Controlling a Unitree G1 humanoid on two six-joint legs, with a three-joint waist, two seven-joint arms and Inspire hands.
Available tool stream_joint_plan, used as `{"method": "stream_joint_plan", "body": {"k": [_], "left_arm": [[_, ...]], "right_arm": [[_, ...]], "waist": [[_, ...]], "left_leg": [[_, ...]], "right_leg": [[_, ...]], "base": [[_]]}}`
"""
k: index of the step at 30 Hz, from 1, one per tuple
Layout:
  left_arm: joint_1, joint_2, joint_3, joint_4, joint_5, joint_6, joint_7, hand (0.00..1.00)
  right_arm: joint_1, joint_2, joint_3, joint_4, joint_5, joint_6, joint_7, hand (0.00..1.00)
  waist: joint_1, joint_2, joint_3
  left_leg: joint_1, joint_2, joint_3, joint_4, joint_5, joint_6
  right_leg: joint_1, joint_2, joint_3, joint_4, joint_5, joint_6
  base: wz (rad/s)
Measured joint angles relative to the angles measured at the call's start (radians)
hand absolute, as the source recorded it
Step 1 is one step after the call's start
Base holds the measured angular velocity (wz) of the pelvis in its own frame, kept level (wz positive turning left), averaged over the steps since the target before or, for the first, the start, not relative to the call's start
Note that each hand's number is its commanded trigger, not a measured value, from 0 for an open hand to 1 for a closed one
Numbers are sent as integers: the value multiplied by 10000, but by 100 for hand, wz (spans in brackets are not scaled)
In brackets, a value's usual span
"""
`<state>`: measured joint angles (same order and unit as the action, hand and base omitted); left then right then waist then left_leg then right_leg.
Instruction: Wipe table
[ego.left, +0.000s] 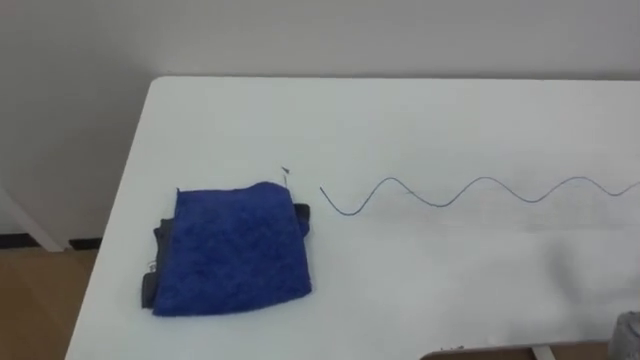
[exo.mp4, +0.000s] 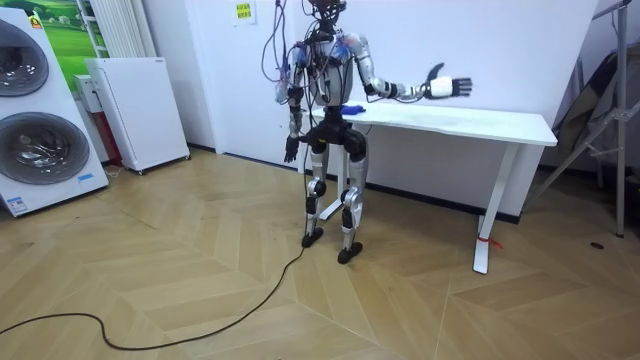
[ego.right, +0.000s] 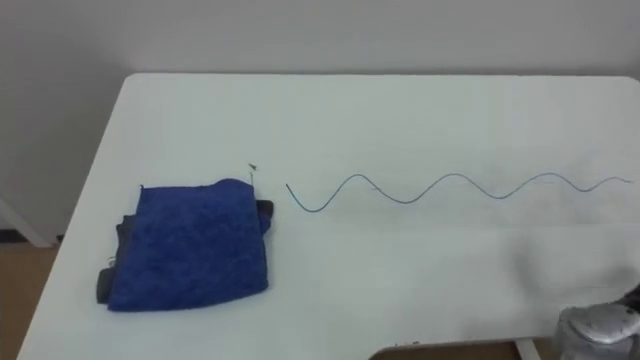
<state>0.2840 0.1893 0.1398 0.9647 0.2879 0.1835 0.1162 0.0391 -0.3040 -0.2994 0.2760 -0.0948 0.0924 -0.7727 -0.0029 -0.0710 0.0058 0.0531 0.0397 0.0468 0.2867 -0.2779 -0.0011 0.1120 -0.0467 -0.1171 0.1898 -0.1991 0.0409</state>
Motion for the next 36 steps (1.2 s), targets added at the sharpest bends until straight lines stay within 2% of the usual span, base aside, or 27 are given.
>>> {"method": "stream_joint_plan", "body": {"k": [2, 5, 7, 11, 16, 22, 24, 28, 31, 33, 36], "left_arm": [[-10, -6, -54, -12, 5, -37, -12, 0], [-34, 49, -306, 10, -19, -35, -10, 0], [-43, 62, -478, 8, -18, -42, -15, 0], [-62, 157, -852, 9, -18, -171, -109, 0], [-181, 219, -998, 30, -15, -342, -207, 0], [-535, 256, -1278, 58, -14, -466, -245, 0], [-581, 344, -1636, -10, -8, -610, -349, 0], [-726, 411, -2058, -31, 1, -637, -525, 0], [-927, 597, -2381, 5, -27, -812, -643, 0], [-1094, 769, -2670, 6, -20, -980, -718, 0], [-1357, 799, -2864, 145, -16, -1051, -954, 0]], "right_arm": [[37, -3, 274, -561, -942, -8, 47, 0], [9, -62, 911, -1655, -2509, -127, 143, 0], [15, -75, 1346, -2191, -3046, -146, 246, 0], [10, -193, 2575, -3132, -4359, -276, 927, 0], [18, -241, 3587, -3965, -5068, -323, 1529, 0], [34, -510, 4878, -4368, -7210, -593, 2413, 0], [67, -554, 5613, -4543, -7892, -584, 2869, 0], [72, -659, 6527, -4653, -8632, -632, 3731, 0], [41, -704, 7140, -4651, -8568, -703, 4379, 0], [35, -756, 7666, -4649, -8552, -808, 4842, 0], [29, -828, 8075, -4648, -8573, -907, 5272, 0]], "waist": [[138, -52, -1], [165, -21, 14], [358, 28, 8], [459, 68, -5], [743, 45, -16], [967, -40, -74], [1125, -56, -85], [1226, -63, -82], [1472, -114, -51], [1540, -163, 18], [1767, -179, 53]], "left_leg": [[-32, -6, -62, -57, -1, -1], [-97, -23, -199, -50, -1, -1], [-64, -20, -207, -72, 3, -5], [-57, -20, -242, -127, 33, -19], [7, -20, -274, -200, 43, -21], [-61, -59, -595, -200, 49, -19], [-34, -63, -664, -251, 56, -24], [-7, -84, -831, -317, 74, -21], [-19, -82, -843, -337, 77, -20], [-35, -86, -898, -349, 77, -20], [-49, -110, -1019, -354, 77, -20]], "right_leg": [[3, -4, -76, 15, 0, 0], [4, -30, -476, 30, 1, 1], [16, -29, -510, 21, 1, 1], [33, -39, -783, -21, 1, 1], [88, -37, -812, -38, 1, 2], [92, -30, -751, -51, 1, 2], [115, -21, -776, -51, 1, 2], [166, -21, -785, -60, 1, 1], [161, -21, -827, -71, 1, 1], [161, -21, -854, -73, 1, 1], [153, -24, -813, -82, 1, 0]], "base": [[9], [12], [4], [4], [5], [15], [5], [10], [2], [7], [1]]}}
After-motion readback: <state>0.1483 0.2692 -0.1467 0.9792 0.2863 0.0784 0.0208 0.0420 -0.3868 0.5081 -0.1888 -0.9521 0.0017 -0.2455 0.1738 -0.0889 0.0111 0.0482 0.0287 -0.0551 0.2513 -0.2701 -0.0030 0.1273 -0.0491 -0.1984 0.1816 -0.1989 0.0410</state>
